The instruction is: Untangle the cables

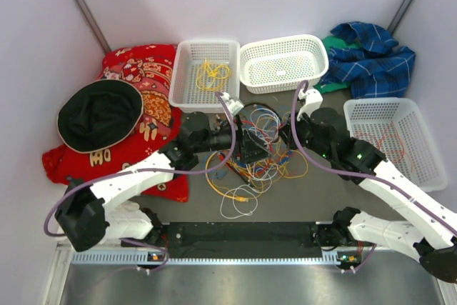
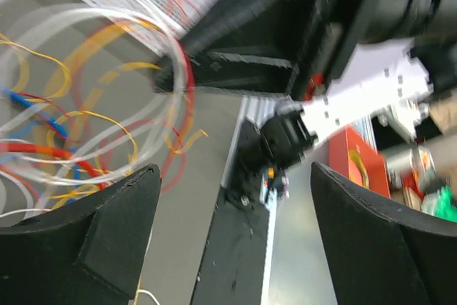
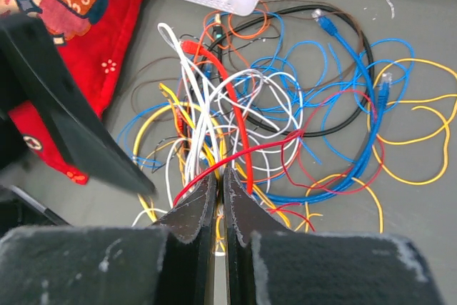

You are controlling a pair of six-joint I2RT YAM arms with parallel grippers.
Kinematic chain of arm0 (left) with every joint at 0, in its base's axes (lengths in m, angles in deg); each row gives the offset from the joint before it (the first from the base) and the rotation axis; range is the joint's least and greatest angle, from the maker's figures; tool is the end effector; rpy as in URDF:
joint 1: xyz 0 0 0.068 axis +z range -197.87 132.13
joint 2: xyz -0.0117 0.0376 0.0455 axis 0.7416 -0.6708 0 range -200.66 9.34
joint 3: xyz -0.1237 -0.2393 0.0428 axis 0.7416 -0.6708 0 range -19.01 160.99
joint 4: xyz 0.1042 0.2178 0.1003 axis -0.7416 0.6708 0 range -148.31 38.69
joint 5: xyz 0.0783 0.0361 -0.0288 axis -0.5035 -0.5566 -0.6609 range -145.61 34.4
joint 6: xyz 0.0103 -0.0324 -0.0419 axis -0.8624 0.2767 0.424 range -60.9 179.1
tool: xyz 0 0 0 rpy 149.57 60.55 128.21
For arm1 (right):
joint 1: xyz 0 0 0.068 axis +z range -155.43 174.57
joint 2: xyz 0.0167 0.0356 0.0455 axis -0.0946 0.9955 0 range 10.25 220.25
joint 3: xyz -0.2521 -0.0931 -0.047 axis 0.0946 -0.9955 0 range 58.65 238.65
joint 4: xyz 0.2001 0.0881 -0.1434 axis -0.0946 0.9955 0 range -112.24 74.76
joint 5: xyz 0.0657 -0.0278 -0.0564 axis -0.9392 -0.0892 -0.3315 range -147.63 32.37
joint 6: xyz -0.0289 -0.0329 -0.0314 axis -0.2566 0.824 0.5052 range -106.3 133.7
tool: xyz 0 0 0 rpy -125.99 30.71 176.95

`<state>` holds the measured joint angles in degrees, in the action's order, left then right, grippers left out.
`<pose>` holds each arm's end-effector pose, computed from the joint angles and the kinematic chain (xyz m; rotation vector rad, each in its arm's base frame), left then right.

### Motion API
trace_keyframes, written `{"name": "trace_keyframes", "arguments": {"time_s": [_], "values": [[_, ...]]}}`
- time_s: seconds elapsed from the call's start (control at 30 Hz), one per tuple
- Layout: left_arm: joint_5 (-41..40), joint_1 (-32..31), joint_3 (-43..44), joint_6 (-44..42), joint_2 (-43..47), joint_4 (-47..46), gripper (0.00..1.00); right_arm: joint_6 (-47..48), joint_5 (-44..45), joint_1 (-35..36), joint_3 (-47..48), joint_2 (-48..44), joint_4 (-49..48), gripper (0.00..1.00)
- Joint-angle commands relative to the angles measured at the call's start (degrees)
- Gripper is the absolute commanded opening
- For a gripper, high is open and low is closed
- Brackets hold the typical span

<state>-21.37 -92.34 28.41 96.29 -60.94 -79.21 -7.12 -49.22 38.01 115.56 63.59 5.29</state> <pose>0.1883 -0.2128 0.3185 0.6374 1.7311 -1.5292 0.1510 0.1357 0.3561 -0.3030 2.0081 0.5749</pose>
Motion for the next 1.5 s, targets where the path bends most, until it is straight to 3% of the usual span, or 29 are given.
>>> {"name": "trace_keyframes", "arguments": {"time_s": [0.0,0.13,0.4,0.5,0.53,0.63,0.67,0.7,0.73,0.77,0.8,0.9,1.0,1.17,1.27,1.47], "values": [[4.6,-2.0,1.4,-5.2,-2.7,-1.7,0.82,-1.5,-1.9,0.8,2.4,0.4,-2.3,0.00],[3.6,-2.0,1.0,-8.3,-4.7,-3.1,0.72,-2.3,-3.0,0.9,3.4,1.1,-1.8,0.00],[0.7,-2.1,4.1,-10.6,-9.5,-2.8,0.68,-3.1,-2.8,2.6,4.3,1.3,-1.7,0.00],[-0.3,-2.1,5.4,-11.1,-10.9,-2.6,0.62,-3.1,-2.1,3.5,4.2,1.6,-1.9,0.00],[-0.9,-2.0,5.7,-11.3,-11.5,-2.6,0.57,-3.2,-1.9,3.5,4.2,1.7,-1.7,0.00],[-0.2,-1.9,7.0,-11.4,-11.2,-1.3,0.25,-3.3,-0.7,3.6,4.0,1.5,-0.8,0.00],[-0.1,-1.9,7.2,-11.4,-10.8,-0.4,0.07,-3.3,-0.1,3.6,3.7,1.2,-0.6,0.00],[-0.7,-1.9,8.2,-11.4,-10.1,1.1,0.00,-3.2,1.6,3.6,3.7,0.9,-0.3,0.00],[-1.3,-1.9,9.3,-11.4,-8.8,3.7,0.00,-3.3,2.7,3.6,4.0,0.4,1.3,0.03],[-2.0,-1.9,10.7,-12.0,-8.2,10.7,0.00,-3.4,3.8,3.6,4.1,0.1,2.1,0.15],[-2.1,-1.8,13.2,-12.9,-7.5,13.6,0.00,-3.1,5.1,3.6,4.3,-0.2,2.8,0.40],[-4.8,-1.7,16.6,-15.7,-3.6,20.6,0.00,-2.6,6.2,3.6,4.5,-1.2,4.5,0.74],[-7.9,-1.5,19.5,-16.1,-0.7,25.5,0.00,-2.4,6.5,3.6,5.2,-2.3,6.4,0.87],[-10.4,-1.3,24.5,-16.7,-0.1,30.5,0.00,-2.6,5.7,3.6,5.4,-5.8,7.3,0.91],[-11.9,-1.4,27.2,-16.9,-0.8,32.6,0.00,-3.3,0.9,3.6,5.4,-7.4,4.5,0.87],[-13.0,-1.3,31.0,-18.1,-0.8,35.1,0.00,-2.6,-0.2,3.6,6.5,-9.1,-0.6,0.82]]}}
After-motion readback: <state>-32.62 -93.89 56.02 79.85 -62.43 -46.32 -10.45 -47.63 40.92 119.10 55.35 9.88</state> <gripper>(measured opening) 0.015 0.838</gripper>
